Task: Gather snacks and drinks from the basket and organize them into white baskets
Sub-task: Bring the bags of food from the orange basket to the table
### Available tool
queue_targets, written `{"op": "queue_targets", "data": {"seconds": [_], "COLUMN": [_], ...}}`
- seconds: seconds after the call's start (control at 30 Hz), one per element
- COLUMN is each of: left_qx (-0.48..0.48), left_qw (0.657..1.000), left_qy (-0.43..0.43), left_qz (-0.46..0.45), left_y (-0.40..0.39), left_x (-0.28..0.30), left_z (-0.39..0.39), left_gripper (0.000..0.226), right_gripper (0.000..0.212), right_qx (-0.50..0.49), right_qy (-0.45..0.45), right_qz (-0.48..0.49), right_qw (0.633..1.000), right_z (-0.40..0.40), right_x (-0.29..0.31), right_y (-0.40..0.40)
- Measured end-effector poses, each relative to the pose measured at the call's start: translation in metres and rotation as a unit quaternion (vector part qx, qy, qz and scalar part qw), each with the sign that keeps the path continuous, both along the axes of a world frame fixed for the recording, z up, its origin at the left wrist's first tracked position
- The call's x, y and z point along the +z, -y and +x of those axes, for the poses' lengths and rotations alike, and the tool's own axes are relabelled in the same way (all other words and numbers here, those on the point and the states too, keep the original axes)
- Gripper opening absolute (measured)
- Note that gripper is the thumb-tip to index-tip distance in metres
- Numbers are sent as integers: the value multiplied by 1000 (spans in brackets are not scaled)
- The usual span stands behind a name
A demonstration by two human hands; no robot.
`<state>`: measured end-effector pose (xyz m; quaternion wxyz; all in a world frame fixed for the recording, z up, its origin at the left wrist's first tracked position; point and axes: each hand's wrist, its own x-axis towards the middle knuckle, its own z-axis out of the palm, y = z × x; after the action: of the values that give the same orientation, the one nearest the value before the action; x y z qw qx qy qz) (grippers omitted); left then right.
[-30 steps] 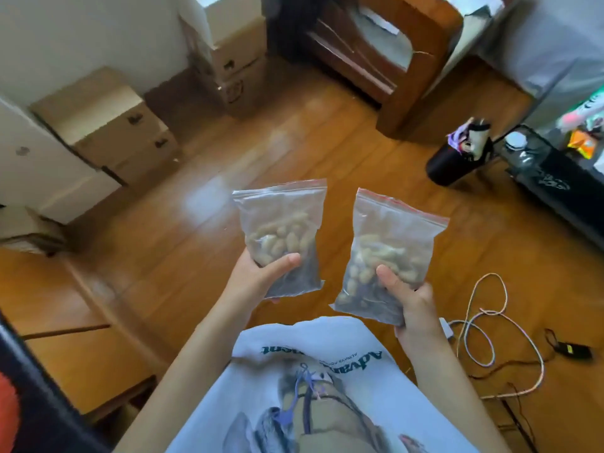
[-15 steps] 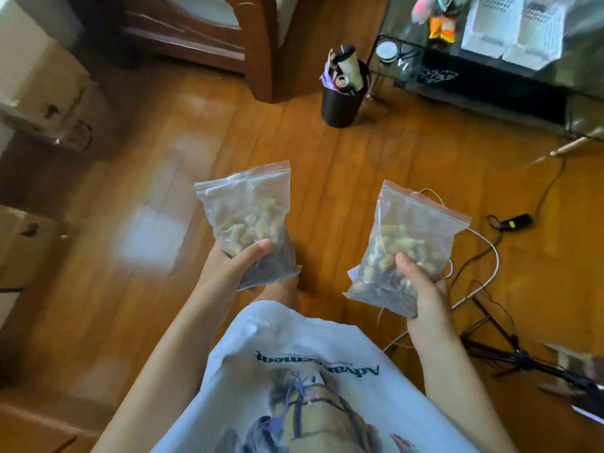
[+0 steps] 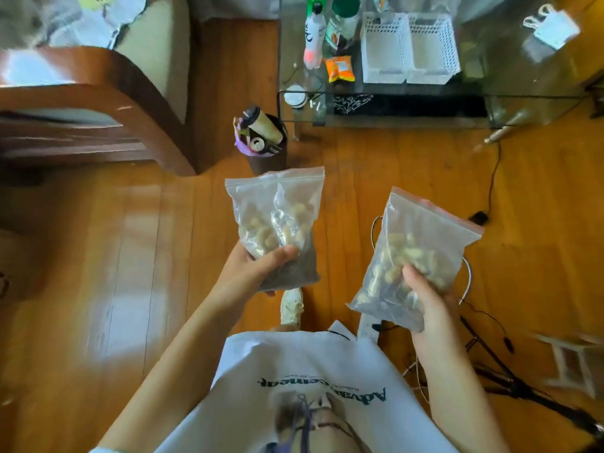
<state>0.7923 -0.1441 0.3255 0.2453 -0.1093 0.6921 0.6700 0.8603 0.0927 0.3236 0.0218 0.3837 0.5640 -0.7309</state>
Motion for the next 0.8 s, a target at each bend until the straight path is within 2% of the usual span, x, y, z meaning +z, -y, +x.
{"op": "queue_targets", "data": {"seconds": [0.03, 0.07, 0.17, 0.2, 0.23, 0.33, 0.5, 0.6, 0.73, 0.8], "left_qx": [-24, -45, -94, -107, -118, -137, -138, -132, -125, -125], "left_qw": [1000, 999, 995, 994, 993, 990, 990, 991, 991, 991], "left_qy": [-6, -10, -16, -18, -18, -18, -17, -9, -23, -31], "left_qz": [4, 7, 16, 19, 21, 20, 20, 16, 33, 42], "left_y": [-11, -23, -58, -71, -85, -127, -204, -255, -311, -331], "left_x": [3, 4, 6, 6, 5, 2, -2, 5, 17, 20], "left_z": [-21, -39, -88, -106, -121, -166, -249, -300, -354, -378], "left_gripper": [23, 21, 27, 31, 36, 41, 38, 45, 46, 46], "right_gripper": [81, 83, 48, 42, 46, 78, 64, 53, 57, 50], "right_qx": [-12, -26, -66, -85, -98, -99, -100, -88, -56, -42], "right_qy": [4, 6, -15, -19, -19, -37, -38, -49, -62, -62], "right_qz": [3, 3, 10, 12, 16, 30, 25, 44, 53, 58], "right_qw": [1000, 1000, 998, 996, 995, 994, 994, 994, 995, 995], "right_z": [-11, -22, -54, -66, -79, -117, -199, -250, -309, -339], "right_x": [0, 0, -2, -3, -4, -5, -10, 0, 12, 13], "right_y": [-8, -16, -41, -51, -62, -97, -170, -219, -271, -292]}}
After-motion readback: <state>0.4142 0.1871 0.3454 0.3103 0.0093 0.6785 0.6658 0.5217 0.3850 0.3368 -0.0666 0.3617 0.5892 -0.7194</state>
